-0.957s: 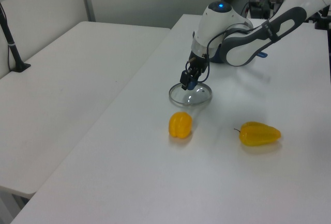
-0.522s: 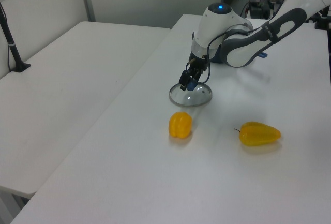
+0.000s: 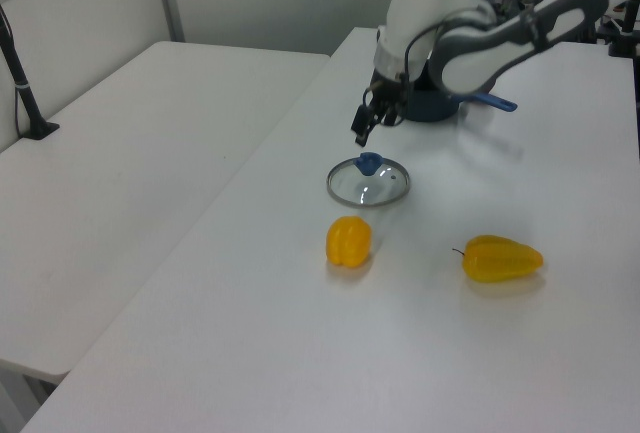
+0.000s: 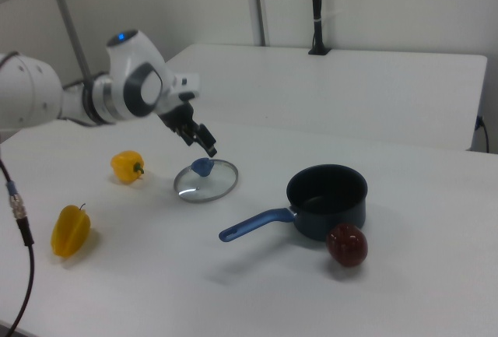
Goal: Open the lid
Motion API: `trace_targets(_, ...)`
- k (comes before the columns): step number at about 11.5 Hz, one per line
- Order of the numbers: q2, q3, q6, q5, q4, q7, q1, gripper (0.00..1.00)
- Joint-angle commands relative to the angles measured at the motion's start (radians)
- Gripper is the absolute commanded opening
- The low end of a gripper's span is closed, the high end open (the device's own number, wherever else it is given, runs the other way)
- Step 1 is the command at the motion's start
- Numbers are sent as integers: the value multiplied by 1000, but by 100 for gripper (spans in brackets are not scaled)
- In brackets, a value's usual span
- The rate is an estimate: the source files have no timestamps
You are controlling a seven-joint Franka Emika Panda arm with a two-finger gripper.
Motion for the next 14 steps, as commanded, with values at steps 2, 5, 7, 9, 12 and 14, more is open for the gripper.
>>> trace_targets(2, -208, -2, -293, 26, -37, -165, -31, 100)
trace_targets(5, -312, -4, -474, 115, -35, -349, -66, 100)
trace_targets(7, -400, -5, -627, 173, -35, -514, -114, 100)
trace_targets(9, -453, -11, -713, 178, -34, -581, -152, 100)
trace_targets(12, -466, -14, -772, 176, -32, -574, -164, 100)
trace_targets(14, -466, -16, -769, 176, -21, -572, -172, 100)
